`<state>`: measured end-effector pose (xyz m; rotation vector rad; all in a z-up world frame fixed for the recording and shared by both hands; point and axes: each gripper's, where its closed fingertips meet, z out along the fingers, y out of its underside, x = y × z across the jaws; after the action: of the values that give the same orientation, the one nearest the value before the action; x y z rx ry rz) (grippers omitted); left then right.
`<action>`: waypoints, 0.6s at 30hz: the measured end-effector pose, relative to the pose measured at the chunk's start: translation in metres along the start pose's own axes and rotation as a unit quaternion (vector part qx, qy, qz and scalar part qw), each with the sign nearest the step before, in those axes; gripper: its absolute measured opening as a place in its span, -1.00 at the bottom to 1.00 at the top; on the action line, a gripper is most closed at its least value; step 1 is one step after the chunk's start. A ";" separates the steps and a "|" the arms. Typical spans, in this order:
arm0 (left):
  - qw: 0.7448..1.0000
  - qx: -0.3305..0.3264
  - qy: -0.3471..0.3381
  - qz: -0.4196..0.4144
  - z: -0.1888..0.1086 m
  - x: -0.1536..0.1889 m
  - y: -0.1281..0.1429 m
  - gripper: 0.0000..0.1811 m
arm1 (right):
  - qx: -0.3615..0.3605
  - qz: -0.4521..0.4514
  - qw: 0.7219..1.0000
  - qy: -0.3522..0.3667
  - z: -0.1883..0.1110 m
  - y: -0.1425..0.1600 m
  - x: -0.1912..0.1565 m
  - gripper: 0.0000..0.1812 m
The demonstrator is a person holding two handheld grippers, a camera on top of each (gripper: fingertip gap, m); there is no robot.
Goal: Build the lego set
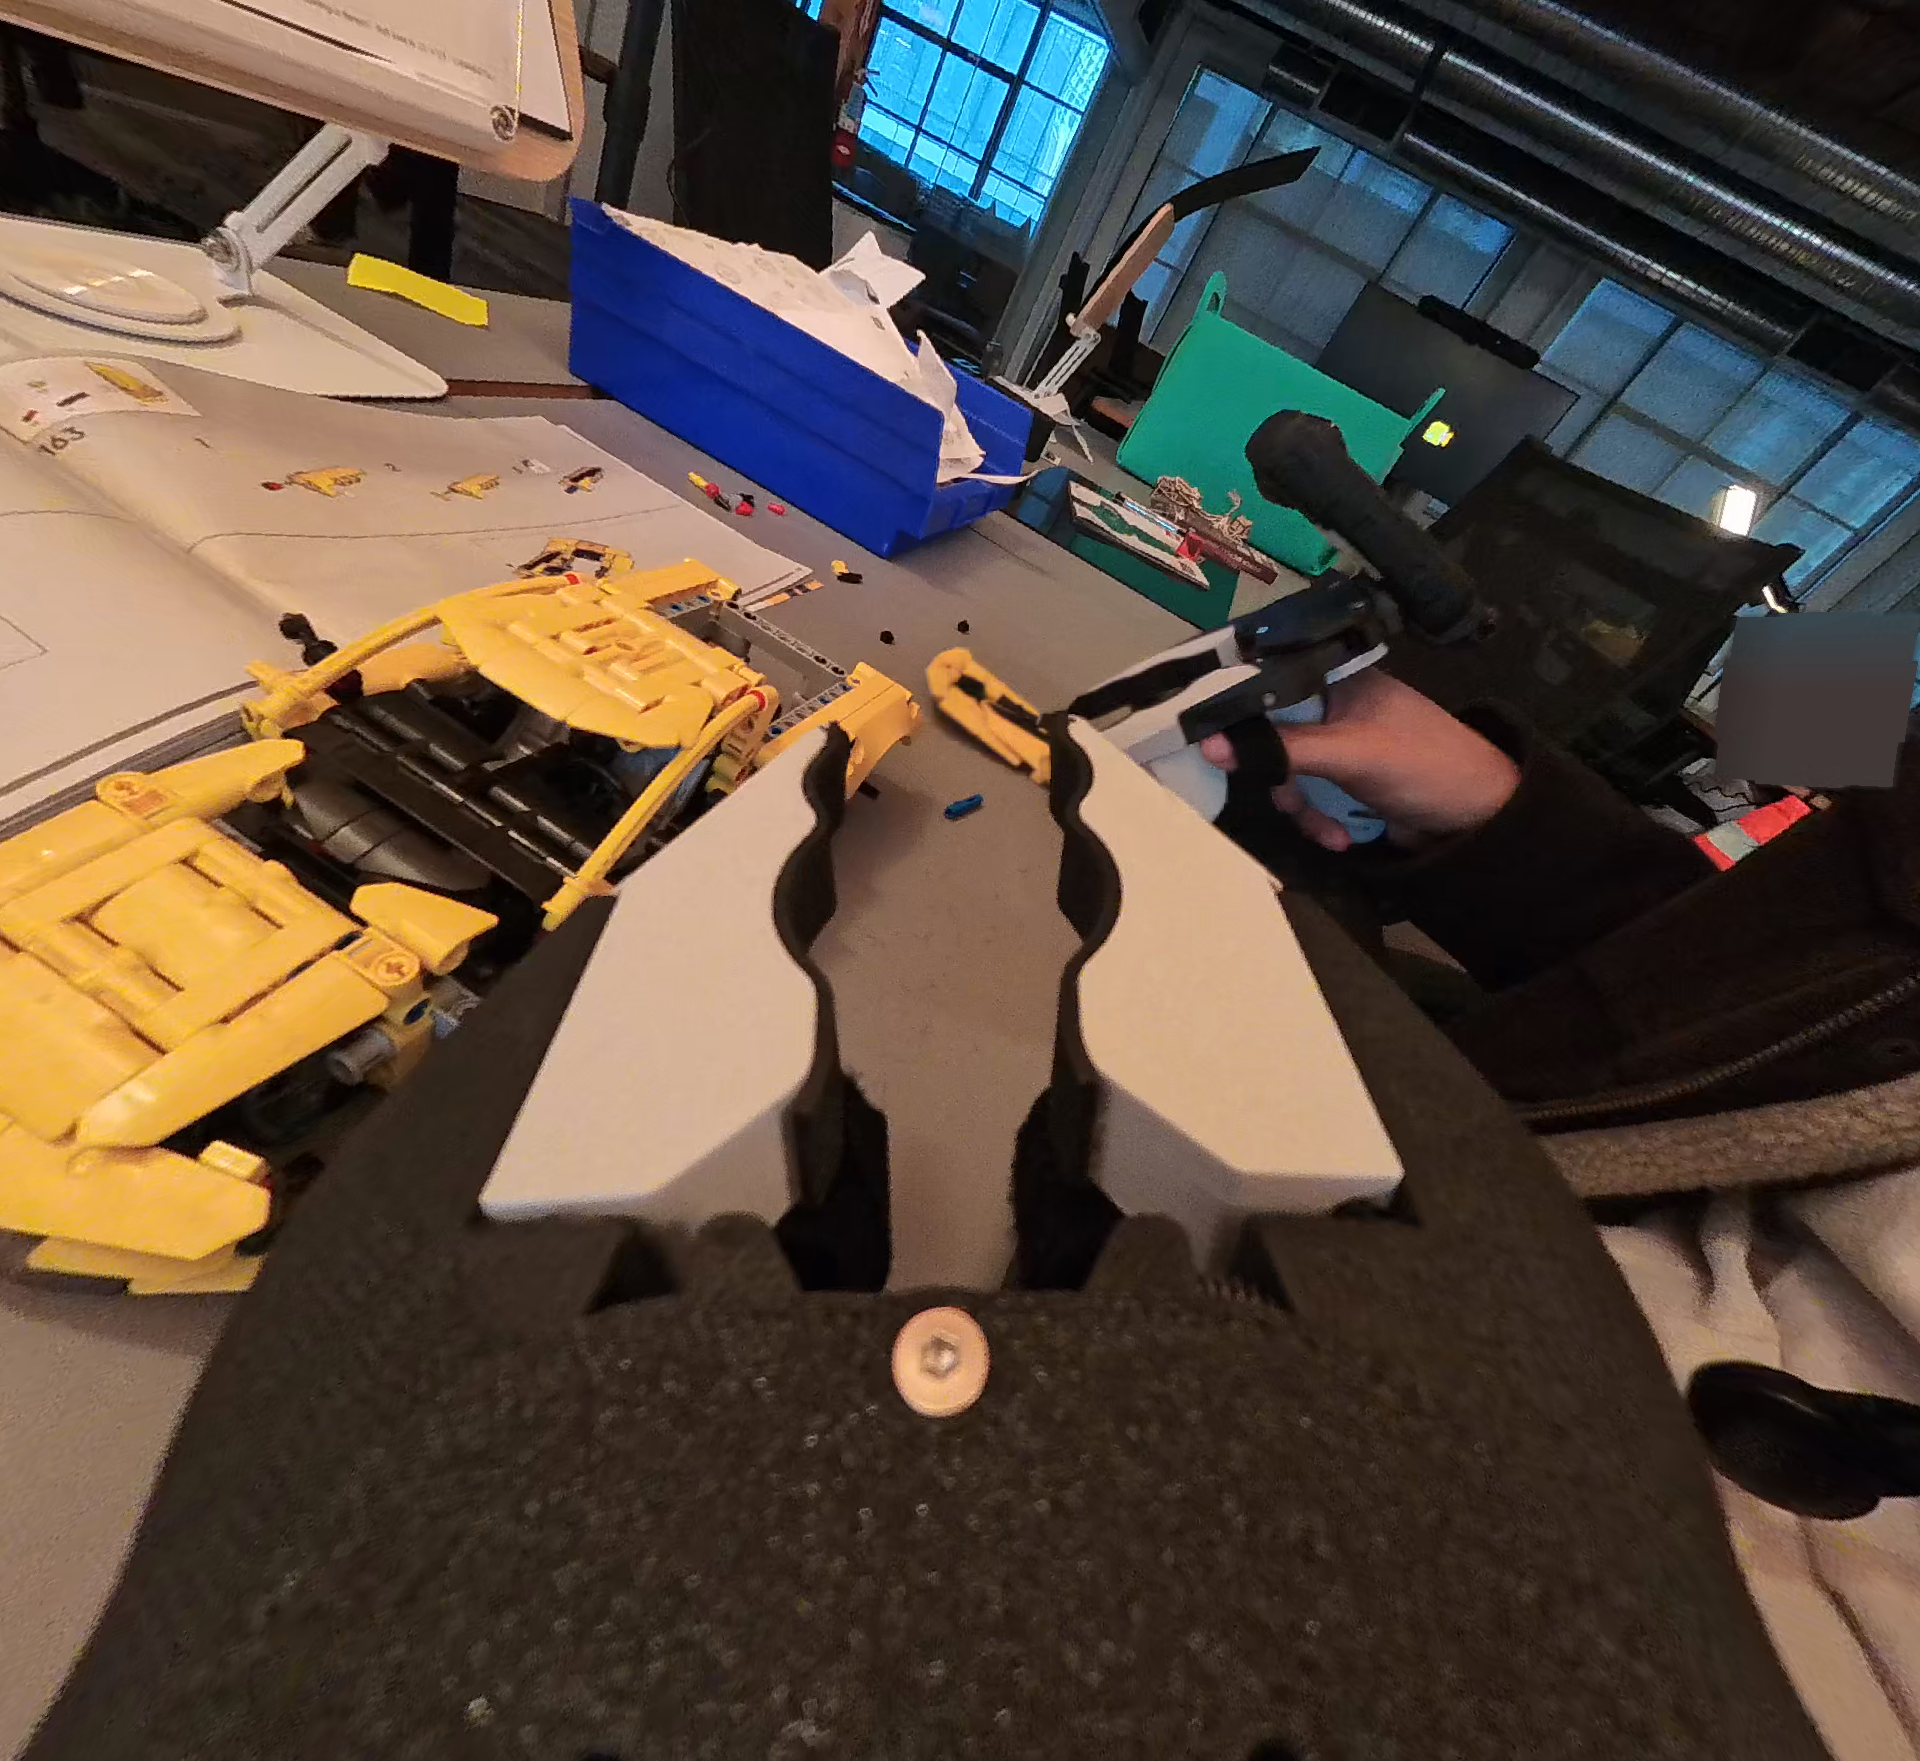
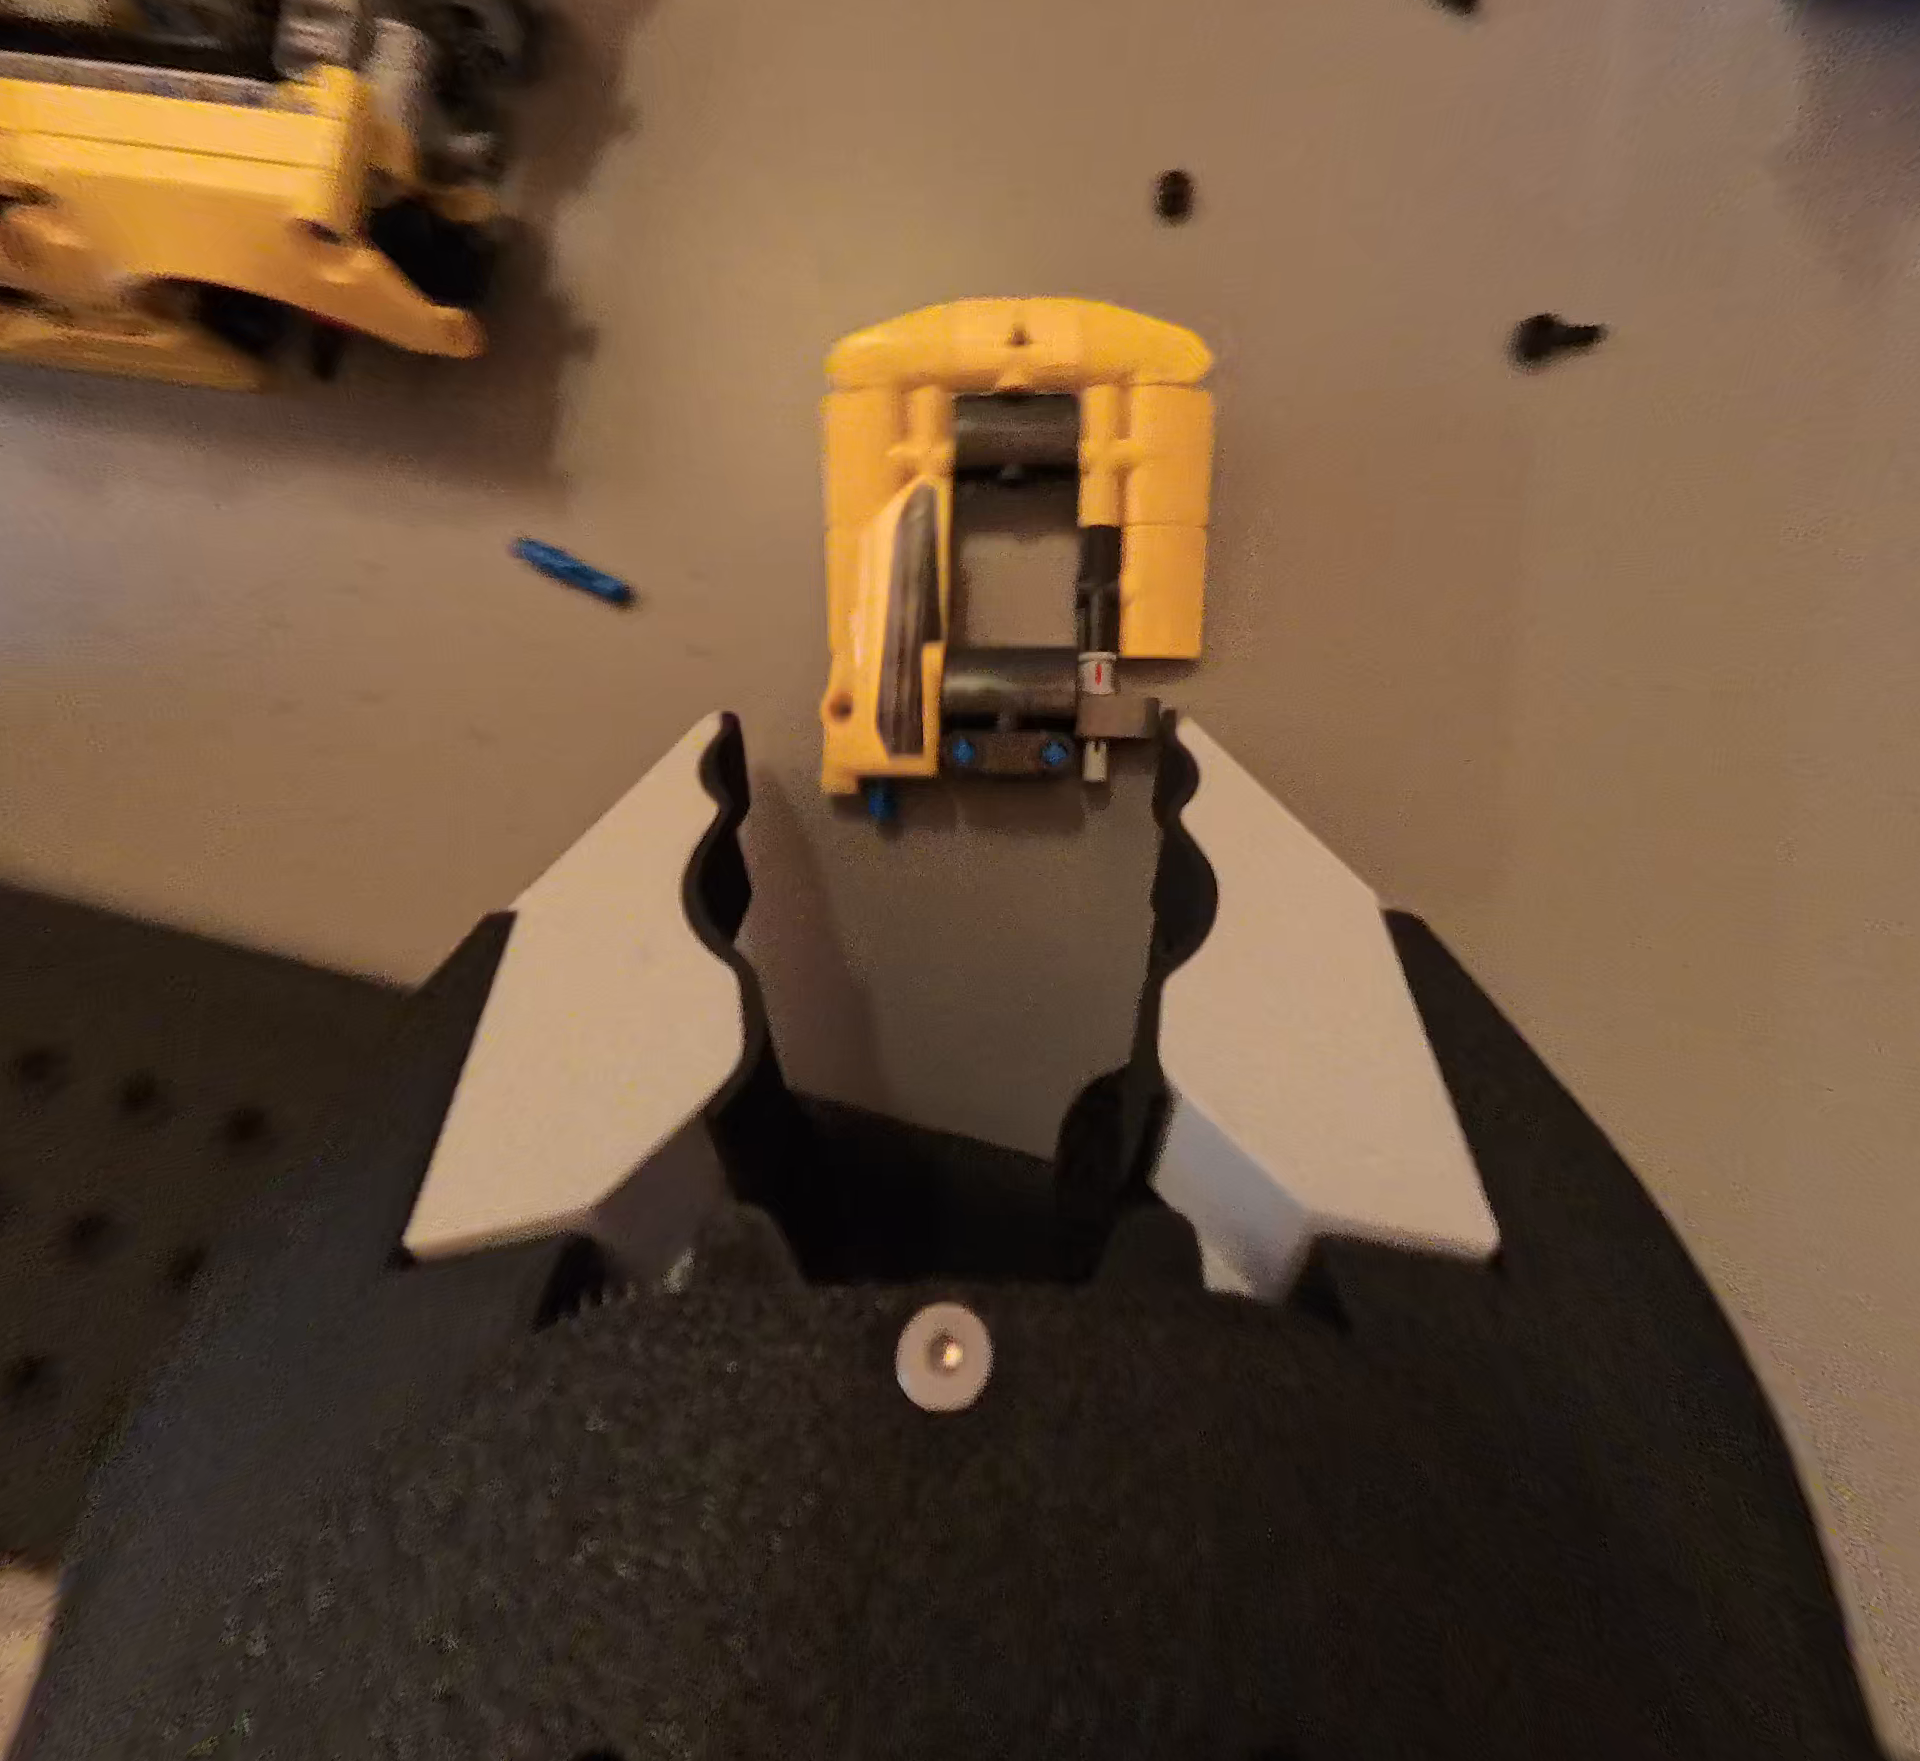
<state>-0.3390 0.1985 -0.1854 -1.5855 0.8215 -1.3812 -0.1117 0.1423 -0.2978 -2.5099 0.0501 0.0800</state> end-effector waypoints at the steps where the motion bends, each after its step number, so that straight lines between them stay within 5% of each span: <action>1: 1.000 -0.001 -0.001 0.002 0.000 0.000 0.000 -0.58 | 0.003 0.014 0.999 -0.038 -0.003 -0.001 -0.011 -0.13; 6: 1.000 -0.006 -0.002 0.009 0.001 0.001 0.002 -0.57 | 0.034 0.066 0.980 -0.185 -0.021 -0.012 -0.041 -0.21; 10: 1.000 -0.005 -0.001 0.005 0.001 0.001 0.002 -0.57 | -0.002 0.034 0.989 -0.141 -0.009 0.003 -0.020 -0.25; 15: 1.000 -0.008 -0.001 0.002 0.002 0.000 0.003 -0.57 | 0.004 0.058 0.964 -0.259 -0.011 -0.008 -0.056 -0.26; 18: 1.000 0.016 -0.004 -0.002 -0.002 -0.003 -0.007 -0.57 | 0.017 0.021 0.977 -0.210 -0.013 -0.023 -0.036 -0.30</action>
<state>-0.3414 0.2037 -0.1805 -1.5676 0.7881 -1.3830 -0.1456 0.1539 -0.2709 -2.4074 -0.0671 0.6173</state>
